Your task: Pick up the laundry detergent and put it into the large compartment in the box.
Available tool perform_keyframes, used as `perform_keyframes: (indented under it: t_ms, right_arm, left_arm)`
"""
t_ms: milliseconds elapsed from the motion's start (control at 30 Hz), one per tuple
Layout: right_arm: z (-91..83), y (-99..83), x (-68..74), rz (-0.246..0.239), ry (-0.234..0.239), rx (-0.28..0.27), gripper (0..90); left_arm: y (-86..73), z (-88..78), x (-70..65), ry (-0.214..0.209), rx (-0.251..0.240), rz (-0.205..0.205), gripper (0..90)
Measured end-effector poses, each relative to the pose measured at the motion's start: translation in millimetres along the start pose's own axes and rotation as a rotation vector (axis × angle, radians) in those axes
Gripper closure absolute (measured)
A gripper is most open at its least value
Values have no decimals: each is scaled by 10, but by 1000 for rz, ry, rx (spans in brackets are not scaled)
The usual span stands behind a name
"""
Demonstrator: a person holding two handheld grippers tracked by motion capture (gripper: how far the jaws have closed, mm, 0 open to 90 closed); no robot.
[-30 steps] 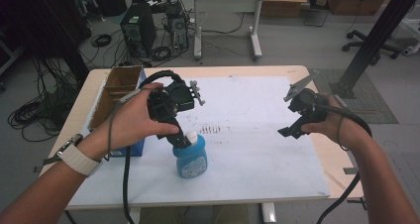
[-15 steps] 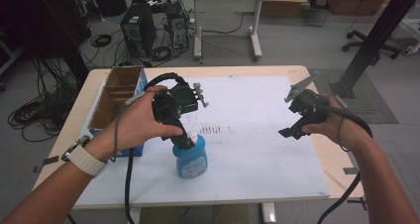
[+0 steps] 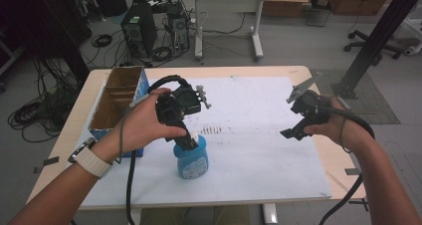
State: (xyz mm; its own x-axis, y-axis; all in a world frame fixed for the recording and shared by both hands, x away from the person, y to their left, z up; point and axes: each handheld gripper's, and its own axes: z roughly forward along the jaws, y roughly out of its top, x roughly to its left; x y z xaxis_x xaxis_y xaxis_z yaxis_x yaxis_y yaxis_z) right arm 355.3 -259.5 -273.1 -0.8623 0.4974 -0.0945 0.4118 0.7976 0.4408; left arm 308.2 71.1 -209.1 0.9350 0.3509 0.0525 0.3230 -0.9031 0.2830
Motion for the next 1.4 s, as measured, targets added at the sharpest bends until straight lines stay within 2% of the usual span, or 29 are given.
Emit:
perform_keyframes:
  t_ms: [667,1400]
  right_arm:
    - [44,-14,-1,2,6,2,107]
    - [81,-8,-5,0,14,7,107]
  left_arm:
    - [-11,168,-9,-2,3,6,74]
    - [-47,435,-13,-19,12,3,78]
